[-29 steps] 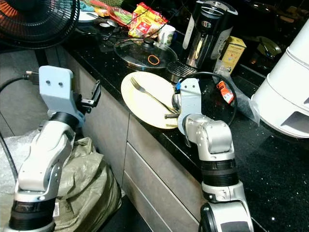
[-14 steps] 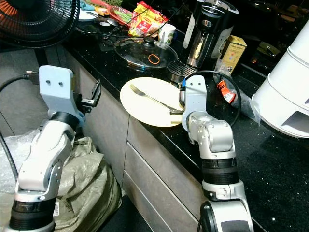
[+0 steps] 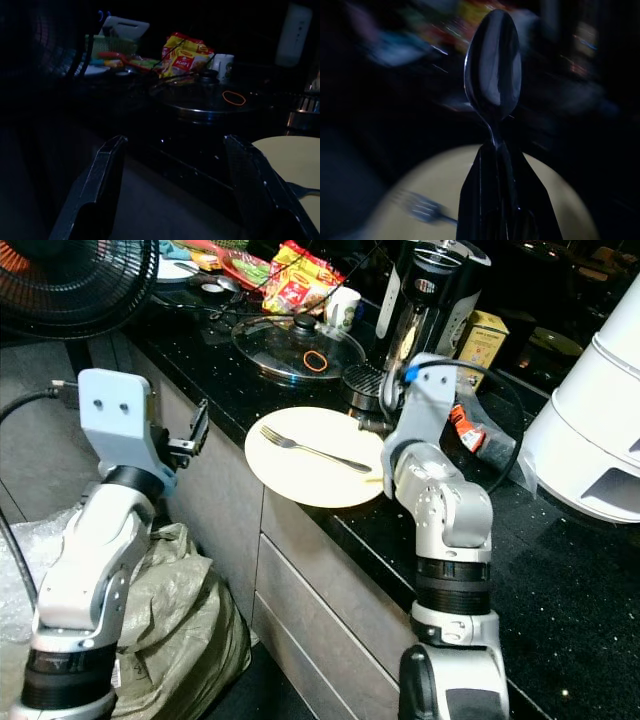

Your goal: Kitchen organization

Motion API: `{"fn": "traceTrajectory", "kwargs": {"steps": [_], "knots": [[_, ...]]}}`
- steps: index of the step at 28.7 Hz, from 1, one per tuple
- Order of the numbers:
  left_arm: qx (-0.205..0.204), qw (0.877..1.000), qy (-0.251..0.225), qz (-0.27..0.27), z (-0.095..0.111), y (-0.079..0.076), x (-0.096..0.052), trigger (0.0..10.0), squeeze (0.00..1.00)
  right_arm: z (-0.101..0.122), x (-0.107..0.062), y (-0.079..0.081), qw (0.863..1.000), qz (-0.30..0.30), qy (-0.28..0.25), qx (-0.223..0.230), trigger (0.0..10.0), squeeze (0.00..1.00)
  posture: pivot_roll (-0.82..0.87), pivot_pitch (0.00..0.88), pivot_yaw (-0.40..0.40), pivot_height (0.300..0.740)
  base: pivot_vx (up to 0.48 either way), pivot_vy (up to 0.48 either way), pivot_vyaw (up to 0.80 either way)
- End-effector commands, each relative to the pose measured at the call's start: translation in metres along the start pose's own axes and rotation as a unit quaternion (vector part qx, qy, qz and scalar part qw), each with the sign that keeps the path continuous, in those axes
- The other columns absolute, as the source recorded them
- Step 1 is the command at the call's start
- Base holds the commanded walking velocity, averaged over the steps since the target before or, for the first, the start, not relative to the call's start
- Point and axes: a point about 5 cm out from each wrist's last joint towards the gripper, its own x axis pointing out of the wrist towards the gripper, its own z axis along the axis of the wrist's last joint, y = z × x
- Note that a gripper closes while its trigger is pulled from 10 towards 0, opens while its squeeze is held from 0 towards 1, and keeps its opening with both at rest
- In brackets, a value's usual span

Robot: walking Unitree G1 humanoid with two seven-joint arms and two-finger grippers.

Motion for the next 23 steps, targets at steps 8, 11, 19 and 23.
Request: {"fn": "traceTrajectory", "kwargs": {"steps": [8, 11, 19, 23], "knots": [[0.081, 0.990, -0.027, -0.113, 0.011, 0.009, 0.018, 10.0, 0.00, 0.011, -0.033, 0.015, 0.977, 0.181, -0.069, 0.090, 10.0, 0.00, 0.11, 0.000, -0.194, 0.740, 0.000, 0.000, 0.00], [0.087, 0.985, -0.021, -0.147, 0.013, 0.014, 0.025, 10.0, 0.00, 0.006, -0.047, 0.018, 0.968, 0.231, -0.064, 0.073, 10.0, 0.00, 0.10, 0.000, -0.187, 0.740, 0.000, 0.000, 0.00], [0.111, 0.981, -0.041, -0.153, 0.026, 0.027, 0.038, 10.0, 0.00, -0.017, -0.064, -0.004, 0.978, 0.200, -0.032, 0.058, 10.0, 0.00, 0.10, 0.000, -0.188, 0.740, 0.000, 0.000, 0.00], [0.125, 0.979, -0.067, -0.147, 0.036, 0.030, 0.049, 10.0, 0.00, -0.029, -0.068, -0.024, 0.993, 0.102, -0.046, 0.028, 10.0, 0.00, 0.10, 0.000, -0.176, 0.740, 0.000, 0.000, -0.53]]}}
